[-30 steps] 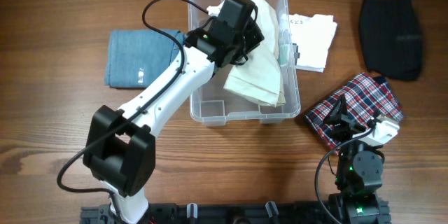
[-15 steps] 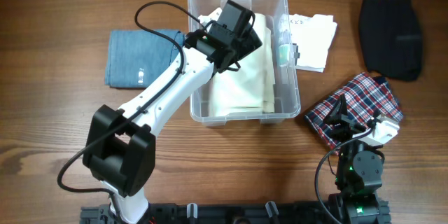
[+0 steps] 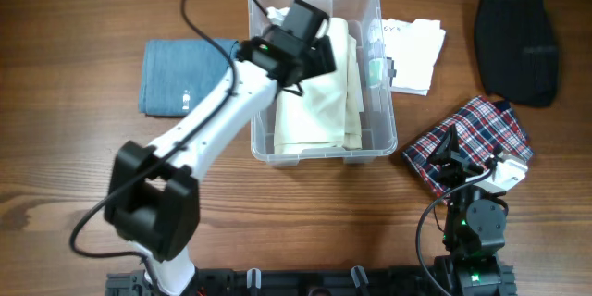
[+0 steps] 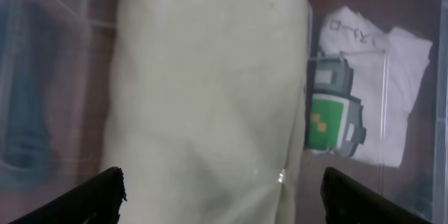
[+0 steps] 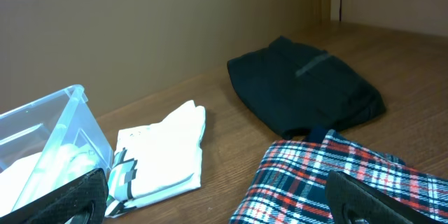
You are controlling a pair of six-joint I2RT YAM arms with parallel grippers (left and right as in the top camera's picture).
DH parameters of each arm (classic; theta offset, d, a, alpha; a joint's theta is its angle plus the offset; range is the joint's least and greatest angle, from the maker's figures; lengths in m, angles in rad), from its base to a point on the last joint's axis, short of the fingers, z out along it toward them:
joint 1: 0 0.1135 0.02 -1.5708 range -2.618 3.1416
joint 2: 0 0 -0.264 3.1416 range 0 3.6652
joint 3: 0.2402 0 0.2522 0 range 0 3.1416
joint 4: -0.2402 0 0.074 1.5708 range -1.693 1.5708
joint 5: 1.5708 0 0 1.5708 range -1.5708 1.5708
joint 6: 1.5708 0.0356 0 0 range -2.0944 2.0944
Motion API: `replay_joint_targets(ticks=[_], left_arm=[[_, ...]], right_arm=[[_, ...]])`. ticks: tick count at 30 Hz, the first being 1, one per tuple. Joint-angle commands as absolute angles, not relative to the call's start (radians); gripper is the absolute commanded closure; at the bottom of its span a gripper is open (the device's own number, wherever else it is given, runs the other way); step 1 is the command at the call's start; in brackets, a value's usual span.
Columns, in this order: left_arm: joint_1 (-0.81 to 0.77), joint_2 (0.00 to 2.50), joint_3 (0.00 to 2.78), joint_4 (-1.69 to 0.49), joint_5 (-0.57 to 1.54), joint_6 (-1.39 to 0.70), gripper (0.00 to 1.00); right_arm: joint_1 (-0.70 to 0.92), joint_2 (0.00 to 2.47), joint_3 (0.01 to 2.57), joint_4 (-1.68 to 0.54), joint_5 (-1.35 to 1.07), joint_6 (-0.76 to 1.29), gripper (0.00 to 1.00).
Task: Pack container
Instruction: 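Lower the cream cloth into the box and open the left gripper, then move the left gripper to the blue denim and grasp its edge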
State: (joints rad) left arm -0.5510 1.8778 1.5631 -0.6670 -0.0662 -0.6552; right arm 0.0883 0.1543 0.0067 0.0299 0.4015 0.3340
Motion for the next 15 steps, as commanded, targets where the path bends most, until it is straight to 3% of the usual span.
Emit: replay_joint_targets(ticks=[1,7,12,15], left_arm=[[-0.442,1.739,1.569,-0.68,-0.086,-0.604,0.09],[-0.25,1.621,1.569,-0.743,0.054,-0.492,0.09],[-0.086,1.591,1.569,-0.847,0.056,-0.361,0.0],[0.009,1.607,1.569,-0.898,0.056,-0.279,0.0]], right_arm=[[0.085,0.16,0.006,0.033,0.411,0.316,0.0],[0.085,0.16,0.006,0.033,0.411,0.316,0.0],[0.085,0.16,0.006,0.033,0.411,0.316,0.0],[0.085,0.16,0.006,0.033,0.411,0.316,0.0]])
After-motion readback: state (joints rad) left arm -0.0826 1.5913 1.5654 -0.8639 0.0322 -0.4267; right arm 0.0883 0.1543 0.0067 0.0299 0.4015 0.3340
